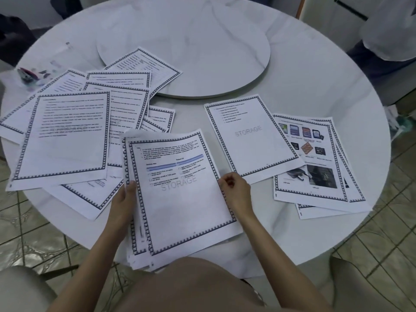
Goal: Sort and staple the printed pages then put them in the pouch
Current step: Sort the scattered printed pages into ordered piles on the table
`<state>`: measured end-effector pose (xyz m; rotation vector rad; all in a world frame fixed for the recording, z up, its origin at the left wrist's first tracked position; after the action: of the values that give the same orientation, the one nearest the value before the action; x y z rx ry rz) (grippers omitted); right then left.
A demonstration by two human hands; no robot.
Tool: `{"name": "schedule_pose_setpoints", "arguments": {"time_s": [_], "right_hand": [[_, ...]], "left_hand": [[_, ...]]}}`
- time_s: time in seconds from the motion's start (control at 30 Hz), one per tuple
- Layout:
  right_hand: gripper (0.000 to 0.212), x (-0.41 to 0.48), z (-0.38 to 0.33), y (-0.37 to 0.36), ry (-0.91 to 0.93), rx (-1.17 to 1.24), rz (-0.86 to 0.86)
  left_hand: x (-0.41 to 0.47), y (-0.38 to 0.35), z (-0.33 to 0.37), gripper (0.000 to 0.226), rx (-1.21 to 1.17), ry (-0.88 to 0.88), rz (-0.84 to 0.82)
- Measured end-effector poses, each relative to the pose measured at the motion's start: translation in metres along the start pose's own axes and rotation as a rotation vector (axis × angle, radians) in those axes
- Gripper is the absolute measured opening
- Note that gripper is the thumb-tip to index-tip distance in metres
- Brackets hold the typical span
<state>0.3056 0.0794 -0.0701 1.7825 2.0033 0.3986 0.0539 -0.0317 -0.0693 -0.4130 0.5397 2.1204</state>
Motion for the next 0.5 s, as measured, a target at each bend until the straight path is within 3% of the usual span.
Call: {"name": "schedule_pose_setpoints", "arguments": {"time_s": [0.2, 0.5], "right_hand": [[0.010, 0.022, 0.004, 0.030, 0.069, -0.117, -0.008], [0.020, 0.057, 0.050, 0.175, -0.028, -0.270, 0.372]], "left_hand": [[0.002, -0.005, 0.000, 0.034, 0.075, -0.029, 0.022], [0.003, -0.008, 0.005, 0.024, 0.113, -0.058, 0.106]]}}
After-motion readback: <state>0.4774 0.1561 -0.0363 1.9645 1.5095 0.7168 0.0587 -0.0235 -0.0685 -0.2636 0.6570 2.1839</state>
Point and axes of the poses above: each hand's wrist, its own x-axis towards the middle knuckle, its own y-axis out of the back of the hand, z = x × y, the point moved 5 cm from there along x, towards the middle knuckle, and after that the axes turned 6 degrees about y, right-handed, at the moved point
